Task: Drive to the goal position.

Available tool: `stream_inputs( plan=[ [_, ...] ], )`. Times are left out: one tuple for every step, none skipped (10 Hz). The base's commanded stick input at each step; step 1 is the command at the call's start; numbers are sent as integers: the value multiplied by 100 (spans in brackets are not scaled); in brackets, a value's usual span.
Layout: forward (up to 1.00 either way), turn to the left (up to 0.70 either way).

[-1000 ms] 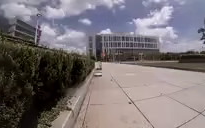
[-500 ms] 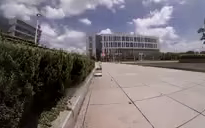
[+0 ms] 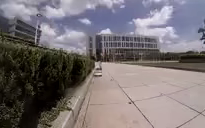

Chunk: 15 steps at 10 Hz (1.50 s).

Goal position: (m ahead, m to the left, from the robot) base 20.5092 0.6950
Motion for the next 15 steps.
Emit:
stream_inputs(
  plan=[
    [4, 0],
    [4, 0],
    [3, 0],
    [1, 0],
    [3, 0],
    [4, 0],
    [4, 0],
    [4, 0],
    [4, 0],
    [4, 0],
    [4, 0],
    [4, 0],
    [4, 0],
    [4, 0],
    [4, 0]
  ],
)
